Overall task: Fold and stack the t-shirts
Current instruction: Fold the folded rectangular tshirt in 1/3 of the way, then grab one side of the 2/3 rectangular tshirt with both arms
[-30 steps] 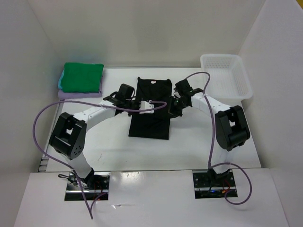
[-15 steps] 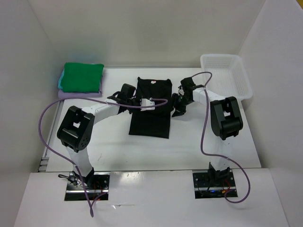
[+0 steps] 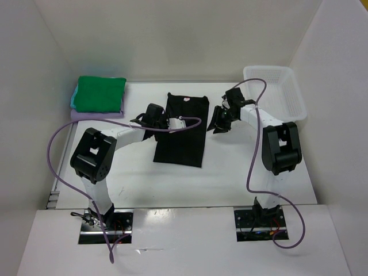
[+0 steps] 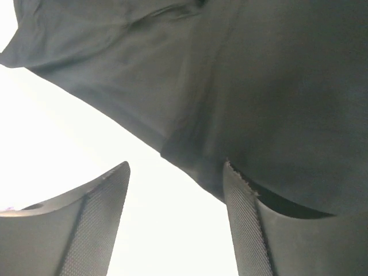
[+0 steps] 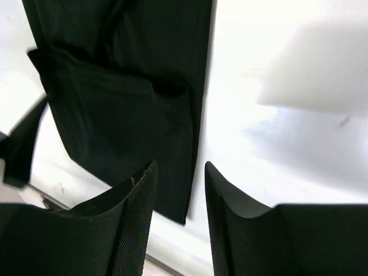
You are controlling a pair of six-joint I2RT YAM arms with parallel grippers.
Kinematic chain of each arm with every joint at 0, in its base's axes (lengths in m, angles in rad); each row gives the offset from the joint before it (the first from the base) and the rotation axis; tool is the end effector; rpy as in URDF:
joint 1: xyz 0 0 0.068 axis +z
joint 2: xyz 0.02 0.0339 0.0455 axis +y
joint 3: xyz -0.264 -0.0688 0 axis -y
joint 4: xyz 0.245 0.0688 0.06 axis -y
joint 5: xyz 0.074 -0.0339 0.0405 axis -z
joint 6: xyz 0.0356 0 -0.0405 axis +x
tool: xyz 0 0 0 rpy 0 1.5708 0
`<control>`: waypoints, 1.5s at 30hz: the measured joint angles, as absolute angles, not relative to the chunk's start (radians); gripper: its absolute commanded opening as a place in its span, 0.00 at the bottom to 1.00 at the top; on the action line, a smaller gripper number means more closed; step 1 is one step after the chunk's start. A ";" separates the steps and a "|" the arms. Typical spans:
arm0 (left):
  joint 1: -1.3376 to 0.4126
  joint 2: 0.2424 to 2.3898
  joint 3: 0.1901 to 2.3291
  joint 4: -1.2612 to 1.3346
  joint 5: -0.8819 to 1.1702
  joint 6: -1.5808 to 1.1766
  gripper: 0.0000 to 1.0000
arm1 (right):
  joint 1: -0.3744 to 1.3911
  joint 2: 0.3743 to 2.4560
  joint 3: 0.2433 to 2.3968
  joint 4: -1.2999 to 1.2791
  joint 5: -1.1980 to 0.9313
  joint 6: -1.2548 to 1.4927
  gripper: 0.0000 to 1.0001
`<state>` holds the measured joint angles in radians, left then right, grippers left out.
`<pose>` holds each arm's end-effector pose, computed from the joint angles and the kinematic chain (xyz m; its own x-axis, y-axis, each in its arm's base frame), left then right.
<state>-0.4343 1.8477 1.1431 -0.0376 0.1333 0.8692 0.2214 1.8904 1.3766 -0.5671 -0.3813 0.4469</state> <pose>0.3593 -0.1719 0.1806 -0.0093 0.8388 -0.5443 0.7949 0.3365 0.5049 0.3836 0.0999 0.2015 -0.9382 0.2000 -0.2824 0.0342 0.8657 0.4995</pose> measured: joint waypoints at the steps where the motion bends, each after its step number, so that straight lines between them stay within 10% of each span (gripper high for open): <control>1: -0.434 1.848 1.143 -0.030 0.113 0.859 0.77 | 0.223 1.870 1.354 -0.566 -0.376 0.445 0.47; 8: -0.406 1.804 1.230 -0.209 0.127 0.974 0.84 | 0.325 1.721 1.167 -0.580 -0.315 0.456 0.69; 24: -0.580 1.602 0.917 -0.602 0.205 1.354 0.94 | 0.455 1.679 0.986 -0.515 -0.358 0.674 0.72; 30: -0.582 1.644 0.951 -0.566 0.169 1.311 0.67 | 0.464 1.699 0.965 -0.454 -0.369 0.722 0.72; 37: -0.588 1.669 0.962 -0.452 0.123 1.286 0.61 | 0.493 1.733 0.961 -0.434 -0.397 0.751 0.72; 45: -0.598 1.695 0.958 -0.381 0.114 1.259 0.16 | 0.506 1.733 0.934 -0.417 -0.435 0.778 0.66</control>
